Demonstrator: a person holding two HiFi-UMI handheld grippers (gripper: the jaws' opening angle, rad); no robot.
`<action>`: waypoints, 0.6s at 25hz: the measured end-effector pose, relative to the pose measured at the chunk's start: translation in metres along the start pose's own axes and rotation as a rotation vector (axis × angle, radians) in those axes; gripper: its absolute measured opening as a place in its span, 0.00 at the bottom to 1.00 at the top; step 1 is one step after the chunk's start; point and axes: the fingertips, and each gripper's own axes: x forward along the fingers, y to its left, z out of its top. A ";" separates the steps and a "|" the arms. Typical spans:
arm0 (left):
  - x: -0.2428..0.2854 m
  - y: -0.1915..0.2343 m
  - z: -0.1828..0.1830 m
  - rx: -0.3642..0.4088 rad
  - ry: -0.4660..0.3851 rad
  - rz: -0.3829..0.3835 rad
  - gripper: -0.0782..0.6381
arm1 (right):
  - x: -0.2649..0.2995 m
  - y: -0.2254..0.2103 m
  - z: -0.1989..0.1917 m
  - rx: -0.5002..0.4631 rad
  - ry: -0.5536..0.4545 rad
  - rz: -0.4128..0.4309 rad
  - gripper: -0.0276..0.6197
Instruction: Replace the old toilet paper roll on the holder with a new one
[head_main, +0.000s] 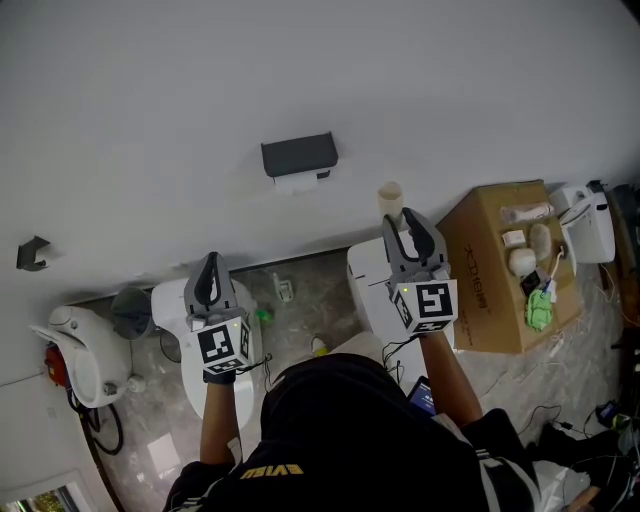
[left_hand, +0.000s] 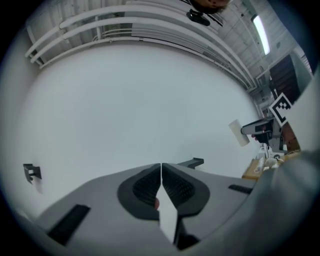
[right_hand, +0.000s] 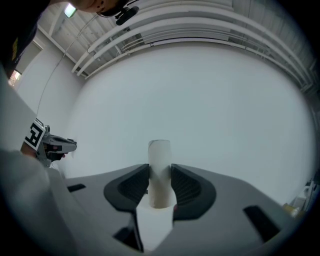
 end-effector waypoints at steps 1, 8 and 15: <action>-0.001 0.001 0.000 -0.008 -0.003 -0.004 0.13 | 0.000 0.000 0.001 0.001 -0.004 0.003 0.25; 0.003 0.007 0.002 -0.090 -0.010 -0.011 0.12 | 0.000 0.005 0.006 0.011 -0.026 0.036 0.25; 0.006 0.008 0.004 -0.105 -0.027 -0.007 0.12 | 0.003 0.004 0.011 0.021 -0.044 0.045 0.25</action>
